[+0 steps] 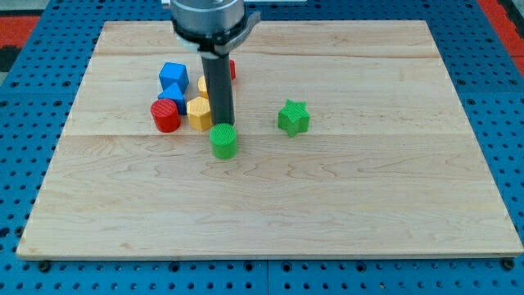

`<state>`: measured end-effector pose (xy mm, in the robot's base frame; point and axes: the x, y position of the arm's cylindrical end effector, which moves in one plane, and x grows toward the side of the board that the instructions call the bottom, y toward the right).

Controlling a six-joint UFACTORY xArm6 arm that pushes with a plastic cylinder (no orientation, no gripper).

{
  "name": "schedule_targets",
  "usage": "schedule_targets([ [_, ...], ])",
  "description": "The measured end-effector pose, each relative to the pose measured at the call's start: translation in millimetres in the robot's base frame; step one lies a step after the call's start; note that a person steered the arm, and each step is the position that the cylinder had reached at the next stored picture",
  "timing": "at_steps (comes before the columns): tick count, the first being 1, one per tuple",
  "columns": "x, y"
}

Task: Place the green circle towards the bottom of the green star

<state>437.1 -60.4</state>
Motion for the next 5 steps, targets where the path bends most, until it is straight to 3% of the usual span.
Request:
schedule_targets([
  [2, 14, -23],
  [3, 30, -70],
  [4, 83, -88],
  [5, 90, -74],
])
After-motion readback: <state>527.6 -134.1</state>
